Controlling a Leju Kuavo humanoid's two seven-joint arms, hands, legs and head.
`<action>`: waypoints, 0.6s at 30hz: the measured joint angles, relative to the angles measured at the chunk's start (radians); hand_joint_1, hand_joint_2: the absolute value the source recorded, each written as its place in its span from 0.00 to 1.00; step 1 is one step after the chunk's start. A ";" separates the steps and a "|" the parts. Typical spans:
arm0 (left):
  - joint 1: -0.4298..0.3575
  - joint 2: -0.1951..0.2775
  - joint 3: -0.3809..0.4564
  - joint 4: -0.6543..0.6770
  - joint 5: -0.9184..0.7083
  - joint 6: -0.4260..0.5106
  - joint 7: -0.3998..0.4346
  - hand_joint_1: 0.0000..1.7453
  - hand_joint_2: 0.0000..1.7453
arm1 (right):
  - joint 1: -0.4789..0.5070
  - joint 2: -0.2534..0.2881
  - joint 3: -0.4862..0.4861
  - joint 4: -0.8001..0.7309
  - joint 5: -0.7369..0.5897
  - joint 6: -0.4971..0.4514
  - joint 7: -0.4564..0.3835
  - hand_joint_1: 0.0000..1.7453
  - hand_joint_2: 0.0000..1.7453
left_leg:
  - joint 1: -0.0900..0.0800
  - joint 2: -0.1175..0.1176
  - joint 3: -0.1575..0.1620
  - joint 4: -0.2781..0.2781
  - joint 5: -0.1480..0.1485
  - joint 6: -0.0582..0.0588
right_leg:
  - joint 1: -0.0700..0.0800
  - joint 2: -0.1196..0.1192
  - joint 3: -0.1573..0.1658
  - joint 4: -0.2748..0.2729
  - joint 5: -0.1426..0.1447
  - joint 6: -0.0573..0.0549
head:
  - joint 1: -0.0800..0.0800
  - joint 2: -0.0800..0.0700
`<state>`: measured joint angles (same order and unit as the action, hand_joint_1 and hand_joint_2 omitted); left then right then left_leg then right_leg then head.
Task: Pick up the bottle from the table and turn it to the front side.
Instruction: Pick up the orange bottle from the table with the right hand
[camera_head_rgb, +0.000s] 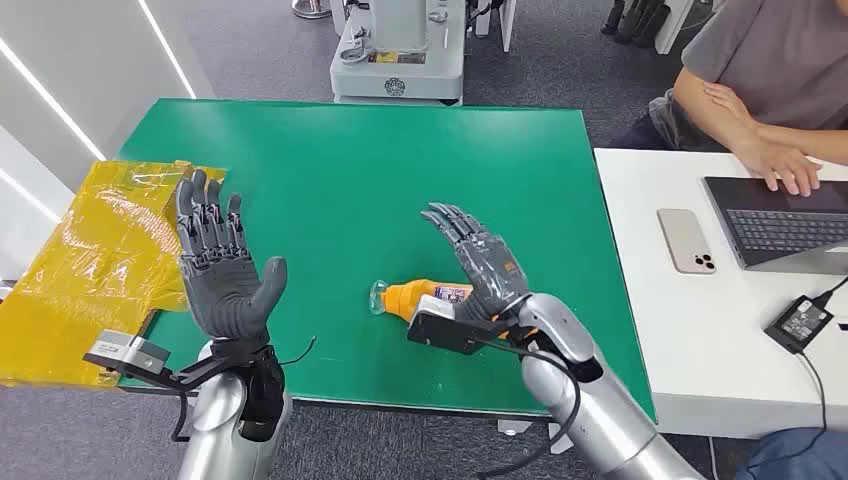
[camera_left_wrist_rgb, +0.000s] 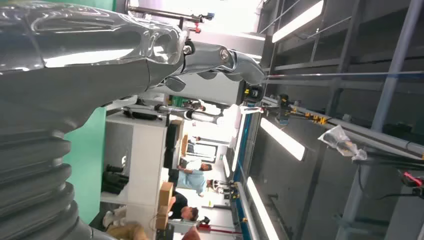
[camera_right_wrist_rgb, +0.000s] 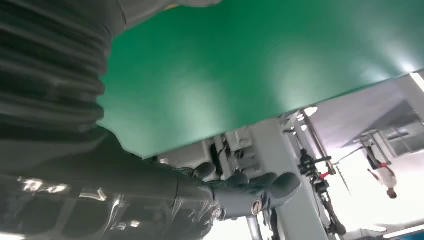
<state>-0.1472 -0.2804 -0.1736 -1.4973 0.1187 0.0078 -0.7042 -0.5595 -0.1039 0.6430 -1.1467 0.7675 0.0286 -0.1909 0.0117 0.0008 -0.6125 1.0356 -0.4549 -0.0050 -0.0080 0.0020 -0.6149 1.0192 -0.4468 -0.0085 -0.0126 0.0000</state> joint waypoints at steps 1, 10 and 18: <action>0.000 0.000 0.000 0.000 0.002 0.000 0.000 0.00 1.00 | -0.018 -0.004 0.003 0.013 0.005 0.018 0.001 0.00 1.00 | 0.000 0.000 0.000 0.000 0.000 0.000 | 0.000 0.000 0.000 0.000 0.000 0.000 | 0.000 0.000; -0.013 -0.001 -0.004 0.018 0.020 0.005 0.000 0.00 1.00 | -0.247 -0.033 0.058 0.192 0.017 0.212 0.005 0.00 1.00 | 0.000 0.000 0.000 0.001 0.000 0.000 | 0.000 0.000 0.000 0.000 0.000 0.000 | 0.000 0.000; -0.020 -0.001 -0.029 0.033 0.056 0.019 0.000 0.00 1.00 | -0.344 -0.071 0.139 0.294 -0.042 0.374 -0.014 0.00 1.00 | 0.000 -0.001 0.000 0.001 0.000 0.000 | 0.000 -0.001 0.000 0.000 0.000 0.000 | 0.000 0.000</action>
<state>-0.1670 -0.2811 -0.2022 -1.4642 0.1747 0.0264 -0.7042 -0.9035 -0.1750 0.7823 -0.8531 0.7252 0.4029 -0.2053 0.0117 0.0003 -0.6128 1.0365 -0.4550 -0.0048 -0.0081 0.0015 -0.6150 1.0188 -0.4467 -0.0081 -0.0127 0.0000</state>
